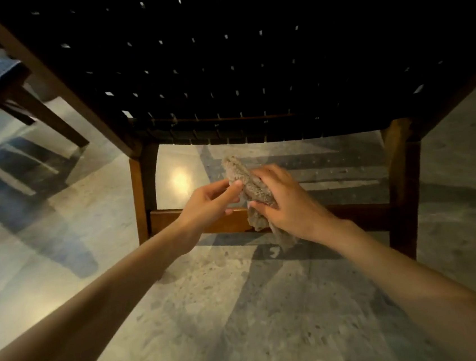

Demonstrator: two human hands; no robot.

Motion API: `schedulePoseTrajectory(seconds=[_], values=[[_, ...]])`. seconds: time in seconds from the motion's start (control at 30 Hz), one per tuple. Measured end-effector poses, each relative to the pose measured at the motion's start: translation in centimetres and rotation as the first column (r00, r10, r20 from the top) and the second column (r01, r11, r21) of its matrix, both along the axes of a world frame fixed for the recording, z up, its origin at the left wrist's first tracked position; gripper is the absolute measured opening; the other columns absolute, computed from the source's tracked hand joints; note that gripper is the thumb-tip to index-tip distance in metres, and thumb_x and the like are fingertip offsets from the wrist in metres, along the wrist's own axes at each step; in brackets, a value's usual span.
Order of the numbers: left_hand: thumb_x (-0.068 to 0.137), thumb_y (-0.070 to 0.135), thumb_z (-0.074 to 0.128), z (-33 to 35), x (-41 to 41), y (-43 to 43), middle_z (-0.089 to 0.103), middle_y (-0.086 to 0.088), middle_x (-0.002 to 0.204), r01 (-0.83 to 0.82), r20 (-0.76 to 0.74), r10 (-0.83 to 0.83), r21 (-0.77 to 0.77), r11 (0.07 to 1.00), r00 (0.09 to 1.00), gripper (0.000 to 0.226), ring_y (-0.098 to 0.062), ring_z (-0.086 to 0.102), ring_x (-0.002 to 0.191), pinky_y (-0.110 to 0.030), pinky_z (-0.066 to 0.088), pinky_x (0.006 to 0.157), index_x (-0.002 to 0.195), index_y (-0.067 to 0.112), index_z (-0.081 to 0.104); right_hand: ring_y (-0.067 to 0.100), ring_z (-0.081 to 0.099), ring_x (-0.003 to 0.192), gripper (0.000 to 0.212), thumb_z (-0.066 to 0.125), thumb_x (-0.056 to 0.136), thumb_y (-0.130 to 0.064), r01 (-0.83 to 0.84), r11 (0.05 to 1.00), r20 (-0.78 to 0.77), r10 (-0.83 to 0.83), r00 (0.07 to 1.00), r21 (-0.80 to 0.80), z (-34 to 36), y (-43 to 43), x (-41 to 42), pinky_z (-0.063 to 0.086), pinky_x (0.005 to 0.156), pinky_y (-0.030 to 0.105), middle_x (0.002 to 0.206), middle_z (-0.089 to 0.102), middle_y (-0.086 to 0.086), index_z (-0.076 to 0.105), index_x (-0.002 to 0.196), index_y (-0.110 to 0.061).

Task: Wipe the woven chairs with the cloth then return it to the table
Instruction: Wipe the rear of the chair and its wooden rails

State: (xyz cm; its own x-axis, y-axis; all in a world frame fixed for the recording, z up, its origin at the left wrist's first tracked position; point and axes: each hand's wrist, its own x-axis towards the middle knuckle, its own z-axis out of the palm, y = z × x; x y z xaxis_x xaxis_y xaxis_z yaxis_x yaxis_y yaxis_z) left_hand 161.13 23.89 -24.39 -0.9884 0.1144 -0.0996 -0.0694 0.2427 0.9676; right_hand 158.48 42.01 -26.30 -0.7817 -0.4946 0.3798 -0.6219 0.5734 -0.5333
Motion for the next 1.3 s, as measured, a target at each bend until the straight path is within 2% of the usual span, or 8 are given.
schedulePoseTrajectory(seconds=[0.2, 0.3, 0.47, 0.67, 0.83, 0.97, 1.17, 1.3], values=[[0.086, 0.035, 0.062, 0.6, 2.3, -1.8, 0.072, -0.002, 0.099, -0.064, 0.080, 0.068, -0.060, 0.996, 0.994, 0.028, -0.019, 0.068, 0.094, -0.031, 0.055, 0.084, 0.106, 0.016, 0.067, -0.004, 0.039, 0.110, 0.039, 0.042, 0.100, -0.032, -0.128, 0.990, 0.253, 0.138, 0.958, -0.056, -0.1, -0.8, 0.9, 0.031, 0.091, 0.010, 0.128, 0.045, -0.009, 0.048, 0.136, -0.018], [0.087, 0.027, 0.063, 0.7, 2.3, -2.1, 0.072, 0.002, 0.091, -0.096, 0.087, 0.106, -0.106, 0.990, 0.991, 0.015, -0.015, 0.069, 0.087, -0.027, 0.056, 0.078, 0.101, 0.024, 0.067, -0.008, 0.050, 0.096, 0.031, 0.052, 0.096, -0.029, -0.088, 0.982, 0.292, 0.134, 0.947, -0.165, -0.2, -0.8, 0.8, 0.037, 0.078, -0.002, 0.113, 0.052, -0.015, 0.059, 0.125, -0.020], [0.086, 0.018, 0.064, -0.1, 2.0, -1.6, 0.072, 0.002, 0.087, -0.148, 0.106, 0.152, -0.048, 0.988, 0.983, 0.010, -0.011, 0.070, 0.081, -0.020, 0.056, 0.066, 0.094, 0.022, 0.069, -0.011, 0.057, 0.089, 0.032, 0.070, 0.082, -0.039, -0.002, 0.967, 0.356, 0.096, 0.930, -0.255, -1.2, -0.7, 1.4, 0.045, 0.067, 0.002, 0.095, 0.058, -0.027, 0.064, 0.111, -0.028], [0.088, 0.012, 0.063, -2.5, 0.8, -0.4, 0.071, -0.003, 0.086, -0.130, 0.111, 0.139, -0.086, 0.988, 0.984, 0.014, -0.017, 0.067, 0.087, -0.023, 0.055, 0.076, 0.082, 0.022, 0.071, -0.001, 0.056, 0.082, 0.013, 0.057, 0.093, -0.013, 0.145, 0.978, 0.340, -0.086, 0.937, -0.152, -3.2, 1.0, 0.3, 0.043, 0.071, 0.011, 0.087, 0.059, -0.016, 0.061, 0.098, -0.024], [0.098, 0.019, 0.048, -4.1, 0.2, -2.4, 0.064, 0.004, 0.090, 0.002, 0.052, 0.020, -0.385, 0.923, 0.998, 0.016, -0.010, 0.059, 0.088, -0.016, 0.045, 0.070, 0.096, 0.021, 0.064, 0.014, 0.060, 0.074, 0.018, 0.042, 0.099, -0.017, 0.136, 0.991, 0.363, -0.121, 0.924, -0.016, -3.9, 1.1, -0.8, 0.050, 0.063, 0.028, 0.086, 0.055, -0.018, 0.050, 0.100, -0.033], [0.102, 0.022, 0.038, -4.9, -0.4, -4.9, 0.054, 0.006, 0.098, -0.029, 0.130, 0.069, -0.286, 0.958, 0.989, 0.016, -0.010, 0.052, 0.094, -0.026, 0.039, 0.081, 0.111, 0.018, 0.050, 0.027, 0.061, 0.071, 0.013, 0.039, 0.101, -0.018, 0.069, 0.998, 0.366, -0.066, 0.928, 0.002, -4.2, -2.4, -1.3, 0.049, 0.059, 0.042, 0.084, 0.060, 0.000, 0.046, 0.105, -0.028], [0.087, 0.056, 0.044, -6.8, -1.0, -9.0, 0.054, 0.008, 0.103, -0.050, 0.076, 0.071, -0.243, 0.969, 0.995, 0.045, -0.008, 0.057, 0.099, -0.013, 0.046, 0.071, 0.117, 0.024, 0.038, 0.010, 0.052, 0.061, 0.013, 0.035, 0.103, -0.016, 0.117, 0.989, 0.381, -0.142, 0.914, 0.089, -5.1, -7.5, -2.7, 0.038, 0.044, 0.013, 0.080, 0.055, -0.005, 0.046, 0.108, -0.018], [0.084, 0.029, 0.068, -7.6, -2.2, -12.5, 0.059, 0.012, 0.095, 0.021, -0.110, -0.075, -0.431, 0.902, 0.991, 0.027, -0.001, 0.062, 0.088, -0.015, 0.051, 0.068, 0.101, 0.032, 0.047, 0.012, 0.053, 0.075, 0.007, 0.042, 0.098, -0.024, 0.120, 0.974, 0.268, -0.170, 0.948, 0.192, -5.3, -9.2, -3.8, 0.041, 0.058, 0.025, 0.084, 0.053, -0.005, 0.046, 0.093, -0.021]])
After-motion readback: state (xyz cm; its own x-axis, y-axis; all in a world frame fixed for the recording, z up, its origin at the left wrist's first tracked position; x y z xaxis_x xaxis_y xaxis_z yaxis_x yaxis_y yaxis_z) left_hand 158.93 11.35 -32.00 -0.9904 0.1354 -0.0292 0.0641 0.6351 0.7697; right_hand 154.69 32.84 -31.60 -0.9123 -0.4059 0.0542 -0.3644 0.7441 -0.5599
